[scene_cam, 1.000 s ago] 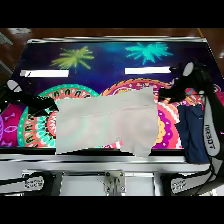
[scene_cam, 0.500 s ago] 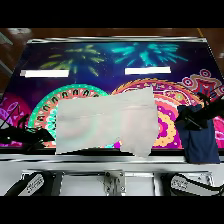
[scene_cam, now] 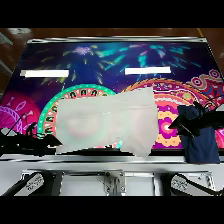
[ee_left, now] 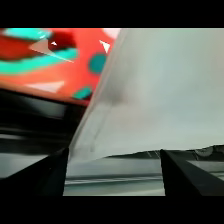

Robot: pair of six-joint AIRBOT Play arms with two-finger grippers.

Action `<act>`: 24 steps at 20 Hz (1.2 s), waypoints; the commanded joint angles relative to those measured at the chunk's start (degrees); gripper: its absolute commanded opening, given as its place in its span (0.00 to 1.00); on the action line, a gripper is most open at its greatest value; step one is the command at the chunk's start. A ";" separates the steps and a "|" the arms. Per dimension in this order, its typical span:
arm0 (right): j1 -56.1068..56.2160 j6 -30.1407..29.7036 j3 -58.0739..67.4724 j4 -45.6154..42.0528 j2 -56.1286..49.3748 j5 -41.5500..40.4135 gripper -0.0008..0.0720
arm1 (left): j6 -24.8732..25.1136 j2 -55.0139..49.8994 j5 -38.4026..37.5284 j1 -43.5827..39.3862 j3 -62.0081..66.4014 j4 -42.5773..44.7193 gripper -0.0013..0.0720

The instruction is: Fold the shirts.

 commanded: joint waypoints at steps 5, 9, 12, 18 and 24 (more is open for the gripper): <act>-0.02 0.87 -1.29 0.61 0.13 0.11 0.89 | 0.59 -4.70 6.86 -6.80 -0.35 -8.13 0.89; -0.02 0.02 -8.85 0.98 0.13 -0.35 0.89 | 0.48 -5.07 7.48 -8.41 -0.13 -10.78 0.07; -0.02 -2.91 -15.28 5.81 0.13 -4.35 0.89 | 0.57 -4.85 7.48 -8.41 0.74 -10.78 0.07; -0.02 -7.89 -20.68 16.74 0.13 -14.16 0.89 | 0.59 -1.51 7.43 -8.41 2.47 -10.80 0.07; 6.34 -7.78 -20.65 16.90 0.13 -22.80 0.89 | 0.63 1.88 4.83 -8.41 3.06 -10.80 0.07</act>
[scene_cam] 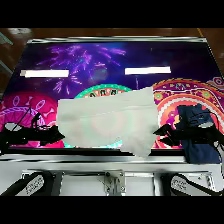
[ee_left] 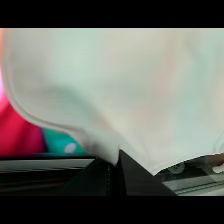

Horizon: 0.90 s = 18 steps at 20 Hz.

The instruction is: Fold the shirts.

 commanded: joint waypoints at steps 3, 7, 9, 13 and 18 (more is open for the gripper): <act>9.01 1.01 -0.28 0.44 0.00 -12.52 0.71 | 0.04 1.62 -1.88 0.00 0.33 -0.04 0.07; 10.99 2.43 1.01 0.87 0.04 -10.67 0.17 | 0.09 1.64 -1.81 0.02 0.68 0.00 0.07; 10.21 1.57 3.76 1.05 1.16 -6.97 0.10 | 1.42 1.64 -1.77 0.00 2.25 0.00 0.07; 10.14 1.60 13.27 2.27 5.27 -2.12 0.10 | 3.13 1.64 -1.66 0.00 8.70 -0.02 0.07; 14.27 2.34 22.71 10.82 5.77 -9.73 0.10 | 5.35 1.57 3.41 -0.02 17.90 -0.07 0.06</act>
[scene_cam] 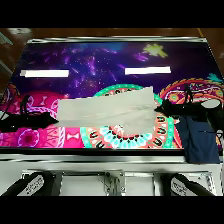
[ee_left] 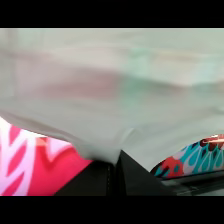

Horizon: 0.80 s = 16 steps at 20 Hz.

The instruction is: Fold the shirts.

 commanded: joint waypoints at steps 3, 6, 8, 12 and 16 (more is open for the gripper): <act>6.62 2.08 10.47 3.23 -3.67 -13.97 0.10 | 0.52 -0.70 9.66 -0.07 6.97 -1.33 0.06; 9.07 3.10 17.64 3.69 -11.80 -17.62 0.10 | 0.57 -4.26 14.84 -0.50 10.16 -2.89 0.06; 10.34 3.54 22.67 3.93 -17.92 -19.65 0.10 | 0.57 -8.63 15.17 -0.90 12.61 -2.95 0.07; 11.69 3.52 28.09 4.15 -26.40 -21.77 0.10 | 0.55 -17.49 15.15 -2.08 14.49 -3.69 0.07; 12.02 3.23 28.11 1.90 -29.75 -20.90 0.84 | 0.55 -22.47 15.17 -3.08 14.51 -3.91 0.63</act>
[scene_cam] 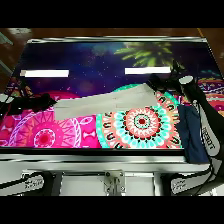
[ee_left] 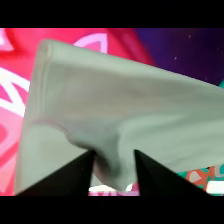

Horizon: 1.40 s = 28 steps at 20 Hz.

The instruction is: Fold the shirts.

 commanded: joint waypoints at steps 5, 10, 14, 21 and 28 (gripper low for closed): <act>-3.48 -3.17 1.14 -20.55 1.92 3.19 0.93 | 0.22 -2.93 -4.28 4.02 5.09 -0.20 0.75; -9.88 9.33 1.11 -28.48 0.26 13.55 0.93 | 0.22 -2.84 -14.71 6.03 10.34 -0.26 0.74; -9.42 6.45 1.11 -11.56 -6.16 17.05 0.93 | 0.24 -2.27 -17.42 3.69 10.47 -0.28 0.72; -2.32 5.22 1.14 -1.44 -11.10 15.19 0.89 | 0.63 -1.11 -17.90 -2.91 10.47 -0.28 0.72; -2.47 2.25 1.18 -3.41 -5.88 26.69 0.10 | 0.59 -1.51 -15.13 -11.32 10.40 -0.31 0.12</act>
